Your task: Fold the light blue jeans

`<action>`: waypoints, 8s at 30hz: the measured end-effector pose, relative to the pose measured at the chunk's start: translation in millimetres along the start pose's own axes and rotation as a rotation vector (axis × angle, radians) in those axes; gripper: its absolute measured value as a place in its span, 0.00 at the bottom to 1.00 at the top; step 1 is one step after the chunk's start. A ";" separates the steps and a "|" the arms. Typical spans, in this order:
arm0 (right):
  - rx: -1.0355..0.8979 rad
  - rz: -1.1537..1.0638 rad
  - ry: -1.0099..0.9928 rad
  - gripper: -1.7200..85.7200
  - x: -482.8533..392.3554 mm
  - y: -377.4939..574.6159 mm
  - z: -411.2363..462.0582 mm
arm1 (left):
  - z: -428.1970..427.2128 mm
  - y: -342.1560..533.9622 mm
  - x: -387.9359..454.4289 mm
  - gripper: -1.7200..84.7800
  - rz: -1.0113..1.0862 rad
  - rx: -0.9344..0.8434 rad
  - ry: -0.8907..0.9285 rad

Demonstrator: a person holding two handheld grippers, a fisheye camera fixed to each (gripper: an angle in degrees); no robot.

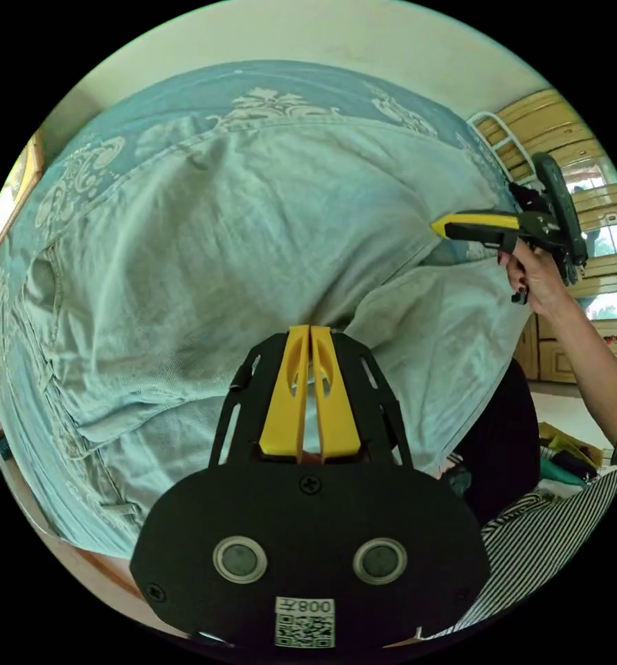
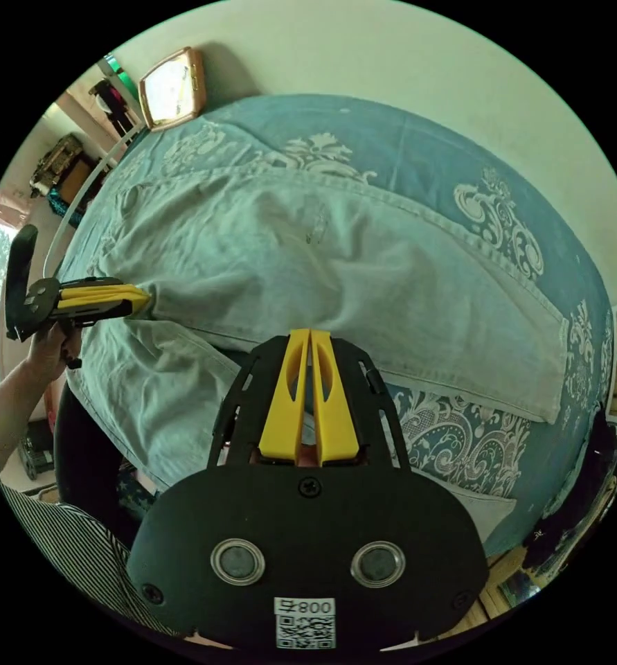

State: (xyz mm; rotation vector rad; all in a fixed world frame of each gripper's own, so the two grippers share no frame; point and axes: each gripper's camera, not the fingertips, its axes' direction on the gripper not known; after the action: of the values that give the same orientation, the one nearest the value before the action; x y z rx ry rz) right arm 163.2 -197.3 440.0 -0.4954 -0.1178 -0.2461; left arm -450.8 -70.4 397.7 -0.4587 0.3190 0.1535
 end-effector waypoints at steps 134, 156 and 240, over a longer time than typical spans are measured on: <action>0.001 -0.667 0.044 0.03 -458.6 -28.0 -130.7 | -312.1 139.8 -71.6 0.05 0.323 -0.103 -0.366; -0.185 -0.638 -0.062 0.04 -517.7 103.5 -20.4 | -256.0 254.4 -31.3 0.05 0.298 -0.217 -0.322; 0.181 0.419 -0.065 0.09 110.0 195.6 -66.9 | 53.3 68.8 305.9 0.09 0.430 -0.075 0.041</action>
State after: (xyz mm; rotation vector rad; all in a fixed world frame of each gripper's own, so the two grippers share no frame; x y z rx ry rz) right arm 323.9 -85.7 311.3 -0.3382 -0.0954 0.1901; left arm -164.1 37.6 312.0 -0.4631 0.4512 0.5762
